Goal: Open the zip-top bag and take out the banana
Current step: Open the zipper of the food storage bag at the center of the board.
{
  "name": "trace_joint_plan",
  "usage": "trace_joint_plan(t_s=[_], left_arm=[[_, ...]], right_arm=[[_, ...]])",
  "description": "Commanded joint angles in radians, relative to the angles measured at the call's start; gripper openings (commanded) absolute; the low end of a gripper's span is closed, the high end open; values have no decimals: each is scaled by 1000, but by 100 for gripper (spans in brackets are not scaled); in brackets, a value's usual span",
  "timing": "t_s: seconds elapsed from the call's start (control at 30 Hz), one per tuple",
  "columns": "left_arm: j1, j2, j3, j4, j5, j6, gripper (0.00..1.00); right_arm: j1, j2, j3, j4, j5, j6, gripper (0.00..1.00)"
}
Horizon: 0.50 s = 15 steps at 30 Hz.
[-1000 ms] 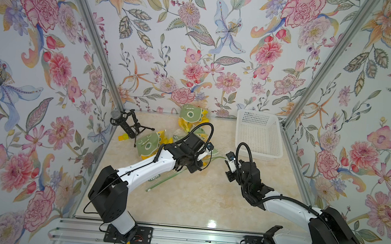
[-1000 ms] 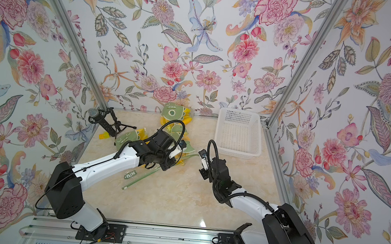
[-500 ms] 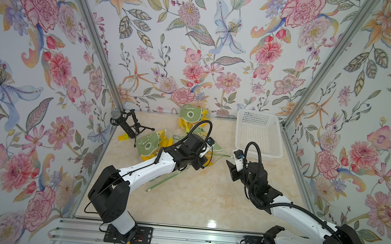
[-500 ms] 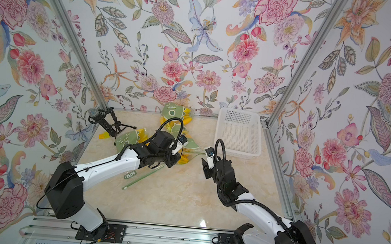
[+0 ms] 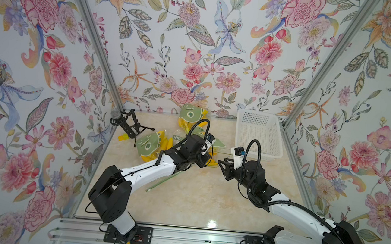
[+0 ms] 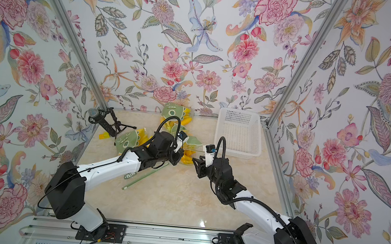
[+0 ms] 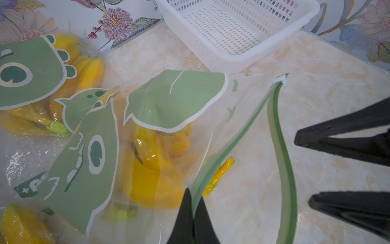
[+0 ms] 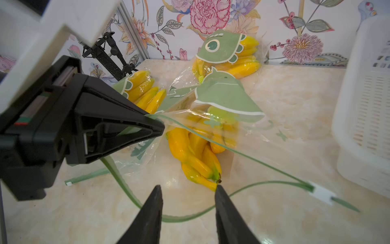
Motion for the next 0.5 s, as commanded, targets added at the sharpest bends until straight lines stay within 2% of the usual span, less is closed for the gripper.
trace_joint_plan(t_s=[0.0,0.13,0.47], left_arm=[[-30,20,1,41,20,-28,0],[-36,20,-2,46,20,-37,0],[-36,-5,-12,77,-5,-53,0]], right_arm=[[7,45,53,73,-35,64,40],[37,113,82,81,-4,60,41],[-13,249,62,55,92,75,49]])
